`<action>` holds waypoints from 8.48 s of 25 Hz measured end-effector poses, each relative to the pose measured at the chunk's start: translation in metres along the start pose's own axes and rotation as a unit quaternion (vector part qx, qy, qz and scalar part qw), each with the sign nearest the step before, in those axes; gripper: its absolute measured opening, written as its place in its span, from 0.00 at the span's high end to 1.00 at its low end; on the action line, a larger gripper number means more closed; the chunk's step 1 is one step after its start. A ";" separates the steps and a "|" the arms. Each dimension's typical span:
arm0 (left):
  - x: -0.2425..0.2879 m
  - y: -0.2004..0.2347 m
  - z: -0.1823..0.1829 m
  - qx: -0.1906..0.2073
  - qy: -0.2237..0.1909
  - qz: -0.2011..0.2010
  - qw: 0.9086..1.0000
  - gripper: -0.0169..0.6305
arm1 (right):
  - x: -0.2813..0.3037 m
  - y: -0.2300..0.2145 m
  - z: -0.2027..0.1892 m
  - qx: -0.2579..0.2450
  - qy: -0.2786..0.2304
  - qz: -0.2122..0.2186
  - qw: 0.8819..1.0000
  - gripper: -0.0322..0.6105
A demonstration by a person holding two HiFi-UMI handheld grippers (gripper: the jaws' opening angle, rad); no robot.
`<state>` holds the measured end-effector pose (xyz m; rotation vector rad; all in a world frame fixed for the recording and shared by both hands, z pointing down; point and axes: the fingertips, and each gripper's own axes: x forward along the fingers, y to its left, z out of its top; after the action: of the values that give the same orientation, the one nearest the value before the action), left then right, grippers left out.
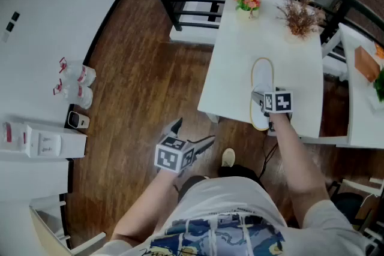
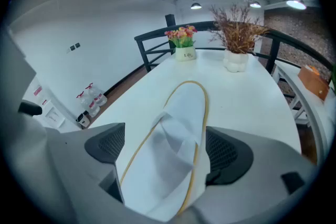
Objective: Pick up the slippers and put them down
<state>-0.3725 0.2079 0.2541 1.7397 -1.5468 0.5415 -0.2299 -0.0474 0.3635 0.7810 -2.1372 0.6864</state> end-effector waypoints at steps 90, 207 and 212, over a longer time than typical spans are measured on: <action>0.108 -0.227 -0.206 0.209 0.166 -0.172 0.948 0.12 | -0.169 -0.141 -0.429 0.215 0.021 -0.154 0.964 0.29; -0.105 -0.248 -0.087 0.054 -0.048 -0.009 0.997 0.14 | -0.432 0.033 -0.239 -0.081 -0.105 0.040 0.990 0.18; -0.103 -0.239 -0.092 0.056 -0.045 -0.012 0.997 0.14 | -0.419 0.046 -0.241 -0.087 -0.096 0.040 0.991 0.18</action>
<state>-0.1457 0.3463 0.1805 1.8880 -1.5827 0.5541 0.0732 0.2754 0.1633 0.6930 -2.3766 0.4731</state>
